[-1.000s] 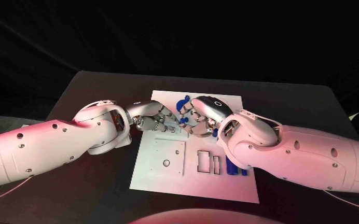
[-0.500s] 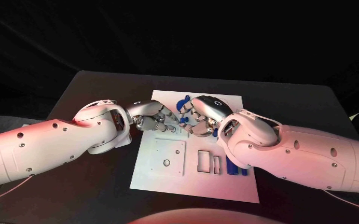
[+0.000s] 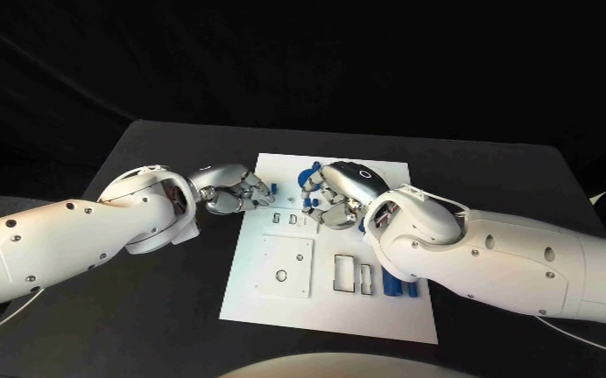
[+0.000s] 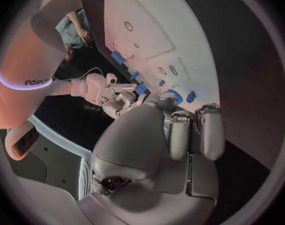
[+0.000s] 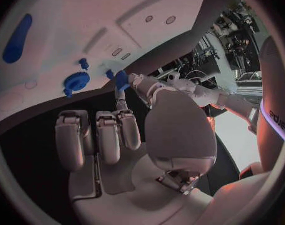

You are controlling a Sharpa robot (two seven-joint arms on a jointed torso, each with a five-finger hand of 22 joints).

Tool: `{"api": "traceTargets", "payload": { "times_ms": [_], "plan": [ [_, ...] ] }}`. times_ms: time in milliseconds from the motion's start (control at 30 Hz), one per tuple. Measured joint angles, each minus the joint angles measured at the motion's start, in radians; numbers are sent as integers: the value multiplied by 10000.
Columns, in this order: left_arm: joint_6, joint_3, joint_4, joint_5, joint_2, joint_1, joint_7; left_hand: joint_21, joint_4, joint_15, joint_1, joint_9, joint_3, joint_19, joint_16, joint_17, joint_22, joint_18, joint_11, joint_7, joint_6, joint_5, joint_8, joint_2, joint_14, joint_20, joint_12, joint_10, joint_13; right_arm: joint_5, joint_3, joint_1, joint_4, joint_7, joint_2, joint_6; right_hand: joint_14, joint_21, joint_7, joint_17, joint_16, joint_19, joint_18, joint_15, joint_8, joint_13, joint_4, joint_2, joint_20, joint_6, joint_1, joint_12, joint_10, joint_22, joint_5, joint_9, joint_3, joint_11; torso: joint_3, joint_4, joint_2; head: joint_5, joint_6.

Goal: Assemble the parts on the task board

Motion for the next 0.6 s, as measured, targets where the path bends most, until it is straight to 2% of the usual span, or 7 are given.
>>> {"api": "traceTargets", "payload": {
  "times_ms": [100, 133, 167, 233, 367, 433, 600],
  "plan": [
    [-140, 14, -54, 789, -95, 21, 60, -251, -23, 88, -825, -41, 1302, -243, 0, 0, 0, 1, -106, 146, -114, 54, 0, -1204, -20, 101, 898, 0, -376, -70, -16, -72, -179, -19, 141, 0, 0, 0, 0, 0, 0, 0, 0, 0, 0, 0, 0, 0, 0, 0, 0, 0, 0, 0, -2, 1, 0, 0, -3, -1, 3, 10, -12],
    [-188, 19, -61, 1096, -117, 29, 92, -383, -35, 180, -1004, -41, 1561, -381, 0, 0, 0, 0, -47, 210, -135, 139, 19, -1542, -40, 160, 813, -178, -714, -94, -20, -103, -238, -28, 185, -1, 0, 0, 0, 0, 0, 0, 1, 0, 0, 0, 0, 0, 0, 0, 0, 0, 0, 0, -2, 2, 0, 0, -4, -1, 5, 12, -13],
    [-239, 21, -65, 1431, -137, 36, 130, -666, -43, 228, -1159, -35, 1845, -679, -103, 0, -1, 42, 55, 229, -127, 169, 70, -1725, -20, 216, -46, -655, -1529, -122, -26, -140, -306, -39, 235, -1, 0, 0, 0, 0, 0, 0, 0, 0, 0, 0, 0, 0, 0, 0, 0, 0, 0, -1, -2, 3, 0, 0, -6, -1, 6, 17, -17],
    [-389, 26, -77, 2316, -172, 51, 239, -1503, -42, 249, -1502, 7, 2329, -1526, -737, 0, -554, 396, 166, 250, -104, 169, 183, -1789, -8, 295, -1690, -1572, -2973, -191, -45, -228, -453, -76, 350, -1, 0, 0, -1, 0, 0, 0, 0, 0, -1, 0, -1, 0, 0, -1, 0, 0, 0, -1, -2, 5, -1, 0, -6, -1, 12, 27, -32],
    [-696, 29, -66, 3910, -206, 63, 472, -3351, -68, 401, -1862, 98, 3001, -3142, -2597, 0, -2347, 833, 260, 338, -163, 99, 333, -1926, -387, 371, -2797, -2049, -4127, -313, -67, -350, -627, -148, 505, -1, 0, 0, -1, 0, 0, 0, 1, 0, -2, 0, -1, -1, 0, -1, -1, 0, 0, -1, -2, 6, -1, 0, -6, -7, 23, 61, -53],
    [-900, 29, -31, 5073, -211, 67, 674, -4960, -125, 474, -2049, 163, 3379, -4298, -4274, -897, -3791, 1186, 364, 452, -276, 72, 412, -2042, -1256, 447, -3503, -2186, -4977, -393, -77, -415, -712, -194, 586, 1, 0, 0, -2, 1, 0, 0, 1, 0, -5, 0, -1, -1, 0, -2, -1, 0, 0, -2, 46, 7, -1, 0, -6, -12, 24, 74, -61],
    [-1298, 32, 60, 7693, -210, 76, 1231, -6339, -228, 549, -2389, 265, 3532, -4993, -6305, -2546, -4892, 1191, 421, 481, -380, 72, 551, -2052, -2304, 529, -3943, -2130, -5876, -568, -93, -523, -864, -301, 733, 13, -1, 0, -16, 8, 0, 0, 0, 0, -9, -1, -1, -1, 0, -16, -1, 0, 0, -2, 66, 9, -2, 0, 0, -21, 30, 90, -96]
  ]
}}
